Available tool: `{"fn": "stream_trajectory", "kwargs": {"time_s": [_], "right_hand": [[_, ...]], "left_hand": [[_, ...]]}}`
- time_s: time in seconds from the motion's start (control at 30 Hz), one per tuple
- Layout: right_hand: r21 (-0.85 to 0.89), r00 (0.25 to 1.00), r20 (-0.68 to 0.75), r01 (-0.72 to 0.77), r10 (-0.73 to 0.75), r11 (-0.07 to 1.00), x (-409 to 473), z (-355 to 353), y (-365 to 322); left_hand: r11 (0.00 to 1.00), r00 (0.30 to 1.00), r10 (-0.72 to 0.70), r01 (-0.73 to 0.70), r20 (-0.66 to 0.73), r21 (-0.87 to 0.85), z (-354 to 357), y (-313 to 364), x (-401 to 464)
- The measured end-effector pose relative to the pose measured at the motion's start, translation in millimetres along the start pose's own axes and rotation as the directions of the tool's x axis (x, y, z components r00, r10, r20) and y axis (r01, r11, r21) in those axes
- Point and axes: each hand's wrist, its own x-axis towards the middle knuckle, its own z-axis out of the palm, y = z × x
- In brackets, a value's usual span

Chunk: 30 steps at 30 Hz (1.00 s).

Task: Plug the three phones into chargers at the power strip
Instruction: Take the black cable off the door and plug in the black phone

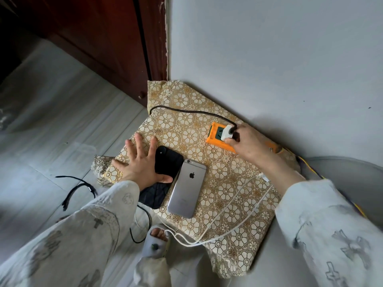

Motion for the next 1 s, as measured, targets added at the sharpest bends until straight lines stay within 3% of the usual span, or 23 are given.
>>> {"fn": "stream_trajectory", "kwargs": {"time_s": [0.13, 0.23, 0.33, 0.43, 0.57, 0.67, 0.77, 0.87, 0.93, 1.0], "right_hand": [[-0.153, 0.994, -0.092, -0.077, 0.063, 0.985, -36.1, 20.5, -8.5], [-0.098, 0.966, -0.113, 0.221, -0.232, 0.970, -38.7, 21.0, -38.2], [-0.095, 0.843, -0.246, 0.470, -0.478, 0.878, -17.4, 25.1, -82.8], [-0.153, 0.840, -0.230, 0.468, -0.492, 0.870, 14.5, 36.6, -121.0], [-0.166, 0.951, -0.009, 0.302, -0.308, 0.939, 49.2, 44.0, -143.0], [0.073, 0.964, 0.025, 0.262, -0.264, 0.962, 53.6, 42.8, -144.4], [0.379, 0.959, 0.027, 0.253, -0.284, 0.890, 36.3, 38.0, -141.0], [0.538, 0.953, 0.009, 0.250, -0.302, 0.805, 6.2, 27.3, -135.5], [0.623, 0.950, 0.027, 0.226, -0.310, 0.749, -9.8, 20.6, -131.1], [0.655, 0.938, 0.060, 0.222, -0.342, 0.723, -20.0, 15.9, -130.2]], "left_hand": [[1.000, 1.000, 0.002, -0.002, -0.019, -0.012, 0.7, -0.3, -1.8], [1.000, 1.000, 0.010, -0.011, -0.026, -0.029, 1.8, -0.5, -2.2], [0.999, 1.000, 0.016, -0.017, -0.016, -0.047, 2.3, 1.0, -2.4], [0.998, 1.000, 0.013, -0.014, -0.018, -0.059, 2.7, 1.7, -2.1], [0.997, 0.999, 0.017, -0.019, -0.029, -0.074, 3.3, -0.3, -0.7], [0.996, 0.999, 0.015, -0.017, -0.036, -0.084, 4.5, -0.4, 0.7], [0.996, 0.999, 0.009, -0.013, -0.039, -0.093, 2.9, 0.0, -0.2], [0.990, 0.997, 0.052, -0.058, -0.048, -0.129, 0.8, -1.7, -5.5], [0.946, 0.982, 0.071, -0.122, -0.178, -0.299, -0.2, -10.3, -10.0], [0.803, 0.895, -0.092, -0.192, -0.437, -0.564, -5.1, -26.5, -15.7]]}}
